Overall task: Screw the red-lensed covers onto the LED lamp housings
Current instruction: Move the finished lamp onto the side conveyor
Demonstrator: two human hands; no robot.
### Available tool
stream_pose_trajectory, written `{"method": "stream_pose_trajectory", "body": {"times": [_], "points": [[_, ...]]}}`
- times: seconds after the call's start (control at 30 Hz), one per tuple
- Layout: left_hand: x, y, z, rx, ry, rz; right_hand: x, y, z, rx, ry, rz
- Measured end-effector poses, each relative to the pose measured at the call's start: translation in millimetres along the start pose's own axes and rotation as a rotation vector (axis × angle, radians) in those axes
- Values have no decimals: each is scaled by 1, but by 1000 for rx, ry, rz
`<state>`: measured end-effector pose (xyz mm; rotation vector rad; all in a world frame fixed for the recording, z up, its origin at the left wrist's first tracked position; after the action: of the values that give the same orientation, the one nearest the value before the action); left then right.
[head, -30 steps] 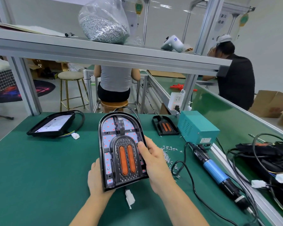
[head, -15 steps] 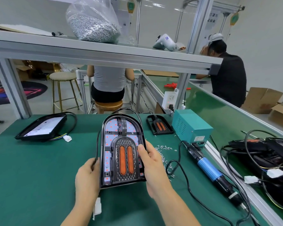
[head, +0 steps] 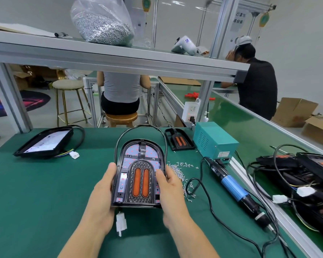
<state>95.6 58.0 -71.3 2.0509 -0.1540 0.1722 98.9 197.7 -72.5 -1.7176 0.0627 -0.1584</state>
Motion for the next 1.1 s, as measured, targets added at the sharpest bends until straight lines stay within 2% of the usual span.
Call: {"method": "stream_pose_trajectory", "body": {"times": [0.23,0.77,1.1], "points": [[5,-1,-2,-119,35,-101,8,-4,2,14,2,-33],[7,2,-11,-130,12,-150,12,-15,8,35,-27,0],[9,3,-7,-51,23,-125,14,-15,4,13,-58,19]]}}
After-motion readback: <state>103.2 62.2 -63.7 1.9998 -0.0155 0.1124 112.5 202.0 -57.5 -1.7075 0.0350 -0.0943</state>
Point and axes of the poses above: each hand's wrist, its own x-axis away from the middle knuckle, its own z-axis out of the back of the hand, y = z × x, the point moved 2 cm from there along -x, towards the middle knuckle, and after that the axes turned 1 degree about -y, right-handed, at the moved point
